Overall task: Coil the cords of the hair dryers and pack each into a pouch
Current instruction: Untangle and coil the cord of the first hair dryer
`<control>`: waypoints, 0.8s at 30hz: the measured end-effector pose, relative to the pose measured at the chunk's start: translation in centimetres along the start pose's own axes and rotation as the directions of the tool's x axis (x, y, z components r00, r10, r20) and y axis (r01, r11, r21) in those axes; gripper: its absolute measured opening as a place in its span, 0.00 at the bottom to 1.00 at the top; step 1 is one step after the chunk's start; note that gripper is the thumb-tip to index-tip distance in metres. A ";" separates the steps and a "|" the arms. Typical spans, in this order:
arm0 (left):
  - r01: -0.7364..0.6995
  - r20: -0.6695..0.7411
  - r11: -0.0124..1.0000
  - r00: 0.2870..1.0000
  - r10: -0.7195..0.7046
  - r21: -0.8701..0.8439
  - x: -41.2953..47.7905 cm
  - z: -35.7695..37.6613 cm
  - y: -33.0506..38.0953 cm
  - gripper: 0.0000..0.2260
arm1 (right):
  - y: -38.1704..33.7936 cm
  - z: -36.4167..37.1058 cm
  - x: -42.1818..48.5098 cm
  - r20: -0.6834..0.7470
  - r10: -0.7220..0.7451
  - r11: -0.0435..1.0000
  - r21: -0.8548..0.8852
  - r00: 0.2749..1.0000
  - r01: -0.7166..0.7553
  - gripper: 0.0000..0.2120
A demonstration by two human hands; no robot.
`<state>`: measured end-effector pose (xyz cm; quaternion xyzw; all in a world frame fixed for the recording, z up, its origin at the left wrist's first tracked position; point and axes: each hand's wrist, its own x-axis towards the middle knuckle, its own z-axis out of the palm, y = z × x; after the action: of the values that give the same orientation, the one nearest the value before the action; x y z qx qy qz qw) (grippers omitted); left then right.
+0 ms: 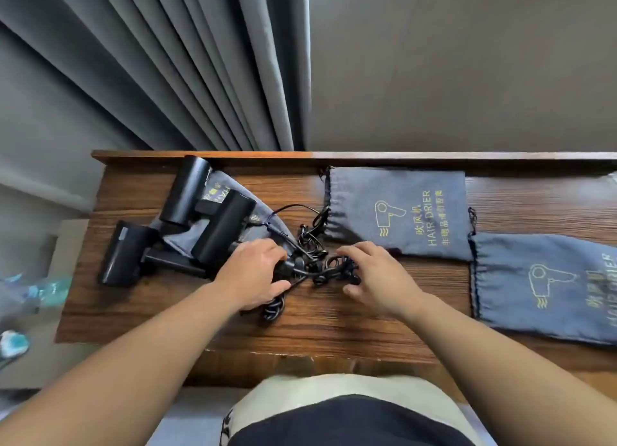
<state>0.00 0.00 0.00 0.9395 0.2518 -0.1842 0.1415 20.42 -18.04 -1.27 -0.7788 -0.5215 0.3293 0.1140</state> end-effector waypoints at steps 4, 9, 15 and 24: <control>-0.046 -0.100 0.998 0.994 0.041 -0.044 0.7 2.7 0.2 0.27 | 1.5 1.4 0.6 -0.080 -0.022 1.000 -0.005 0.997 0.022 0.32; -0.098 -0.335 0.995 0.939 0.083 -0.030 1.2 5.8 0.6 0.23 | 3.6 2.5 0.8 -0.149 -0.145 0.989 -0.049 0.978 0.139 0.33; -0.175 -0.530 0.984 0.839 0.124 -0.046 1.9 8.0 0.7 0.13 | 5.1 3.4 0.9 -0.258 -0.273 0.960 -0.004 0.927 0.281 0.30; -0.175 -0.598 0.985 0.788 0.149 0.015 2.0 9.1 1.2 0.14 | 5.9 5.0 -0.2 -0.427 -0.343 0.934 -0.065 0.837 0.350 0.26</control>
<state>-0.31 -3.40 -8.74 0.9646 0.2058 0.1383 0.0896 21.53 -21.56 -8.07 -0.7240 -0.6129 0.1265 0.2902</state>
